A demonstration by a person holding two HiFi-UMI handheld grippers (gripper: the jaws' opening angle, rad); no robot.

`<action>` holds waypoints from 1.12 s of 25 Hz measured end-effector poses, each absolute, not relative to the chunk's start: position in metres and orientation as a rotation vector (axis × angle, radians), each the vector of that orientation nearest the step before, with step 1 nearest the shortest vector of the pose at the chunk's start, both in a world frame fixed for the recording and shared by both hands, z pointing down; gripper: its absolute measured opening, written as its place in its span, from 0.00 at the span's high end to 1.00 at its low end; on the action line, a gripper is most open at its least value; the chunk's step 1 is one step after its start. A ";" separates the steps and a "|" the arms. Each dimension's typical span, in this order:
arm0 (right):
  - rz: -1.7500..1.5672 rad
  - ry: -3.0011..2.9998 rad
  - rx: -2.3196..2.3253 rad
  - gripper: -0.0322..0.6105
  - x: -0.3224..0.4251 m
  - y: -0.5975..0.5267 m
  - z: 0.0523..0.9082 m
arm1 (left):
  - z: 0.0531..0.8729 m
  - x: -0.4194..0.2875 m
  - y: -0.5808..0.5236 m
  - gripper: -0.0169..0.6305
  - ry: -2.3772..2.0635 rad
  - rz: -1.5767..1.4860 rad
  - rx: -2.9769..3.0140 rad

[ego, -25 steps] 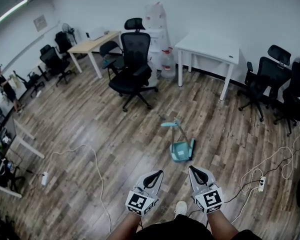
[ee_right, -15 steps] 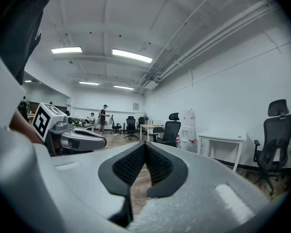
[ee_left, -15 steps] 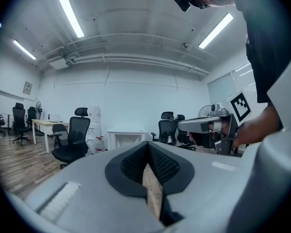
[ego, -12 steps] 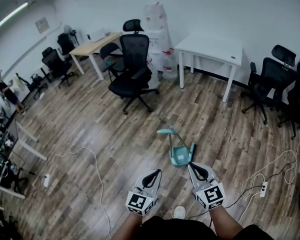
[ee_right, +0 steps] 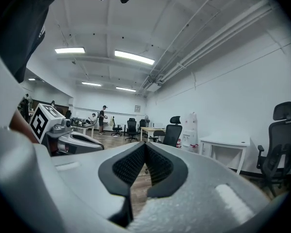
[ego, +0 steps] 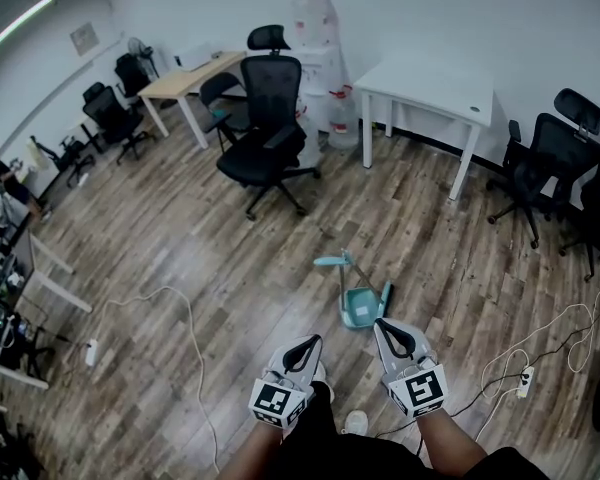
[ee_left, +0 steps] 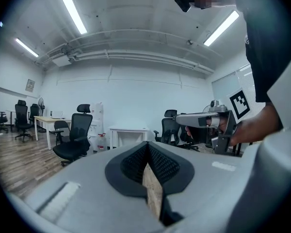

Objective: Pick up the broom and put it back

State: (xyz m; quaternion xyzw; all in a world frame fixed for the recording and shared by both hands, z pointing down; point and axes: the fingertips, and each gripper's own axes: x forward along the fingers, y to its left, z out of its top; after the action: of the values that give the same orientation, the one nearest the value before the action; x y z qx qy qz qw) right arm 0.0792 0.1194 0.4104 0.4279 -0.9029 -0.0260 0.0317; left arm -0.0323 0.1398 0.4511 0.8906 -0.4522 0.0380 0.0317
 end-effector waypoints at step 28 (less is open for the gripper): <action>-0.053 -2.658 1.417 0.95 -0.005 -0.050 0.415 | 0.444 -0.115 -0.046 0.95 -1.250 0.080 2.786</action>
State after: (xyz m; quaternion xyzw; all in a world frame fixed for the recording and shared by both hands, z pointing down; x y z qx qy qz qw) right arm -0.0049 -0.0504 0.4155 0.4693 -0.8805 -0.0175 0.0646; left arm -0.1150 -0.0461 0.4437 0.9112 -0.4089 0.0261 0.0434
